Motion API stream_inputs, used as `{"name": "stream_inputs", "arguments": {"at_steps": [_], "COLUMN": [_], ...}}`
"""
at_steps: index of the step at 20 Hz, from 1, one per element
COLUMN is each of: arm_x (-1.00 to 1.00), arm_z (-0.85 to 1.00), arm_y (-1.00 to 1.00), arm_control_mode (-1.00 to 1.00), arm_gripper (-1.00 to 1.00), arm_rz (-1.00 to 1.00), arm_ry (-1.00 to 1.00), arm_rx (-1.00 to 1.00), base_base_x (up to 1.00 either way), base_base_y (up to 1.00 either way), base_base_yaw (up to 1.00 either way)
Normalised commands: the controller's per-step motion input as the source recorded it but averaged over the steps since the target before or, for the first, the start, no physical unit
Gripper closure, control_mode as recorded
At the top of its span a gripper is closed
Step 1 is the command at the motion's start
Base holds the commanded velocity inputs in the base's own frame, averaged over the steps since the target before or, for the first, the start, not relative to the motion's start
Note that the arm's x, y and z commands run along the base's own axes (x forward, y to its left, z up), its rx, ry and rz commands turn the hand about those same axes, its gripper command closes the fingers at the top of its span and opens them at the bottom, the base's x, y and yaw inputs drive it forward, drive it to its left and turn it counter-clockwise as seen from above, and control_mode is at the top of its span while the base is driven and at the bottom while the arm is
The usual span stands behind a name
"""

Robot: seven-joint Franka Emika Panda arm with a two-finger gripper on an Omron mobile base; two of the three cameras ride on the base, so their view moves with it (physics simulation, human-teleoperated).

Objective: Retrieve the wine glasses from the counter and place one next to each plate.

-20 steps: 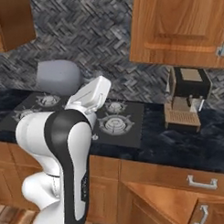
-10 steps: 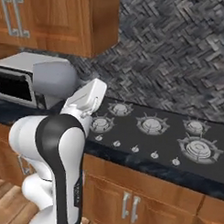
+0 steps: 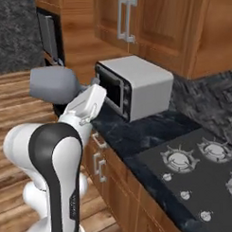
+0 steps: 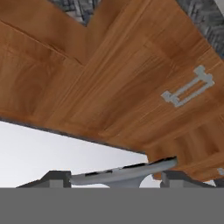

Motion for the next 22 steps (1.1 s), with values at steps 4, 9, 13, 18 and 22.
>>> {"name": "stream_inputs", "arguments": {"at_steps": [4, 9, 13, 18, 22], "arm_x": [0.00, 0.00, 0.00, 0.00, 0.00], "arm_z": [0.00, 0.00, 0.00, 0.00, 0.00], "arm_y": [0.00, 0.00, 0.00, 0.00, 0.00], "arm_control_mode": [1.00, 1.00, 1.00, 1.00, 1.00], "arm_gripper": [1.00, 1.00, 1.00, 1.00, 1.00], "arm_rz": [0.00, 0.00, 0.00, 0.00, 0.00], "arm_ry": [0.00, 0.00, 0.00, 0.00, 0.00], "arm_rx": [0.00, 0.00, 0.00, 0.00, 0.00], "base_base_x": [0.00, 0.01, 0.01, 0.04, 0.15], "base_base_y": [0.00, 0.00, 0.00, 0.04, 0.95], "base_base_yaw": [1.00, 1.00, 1.00, 0.98, 0.68]}}
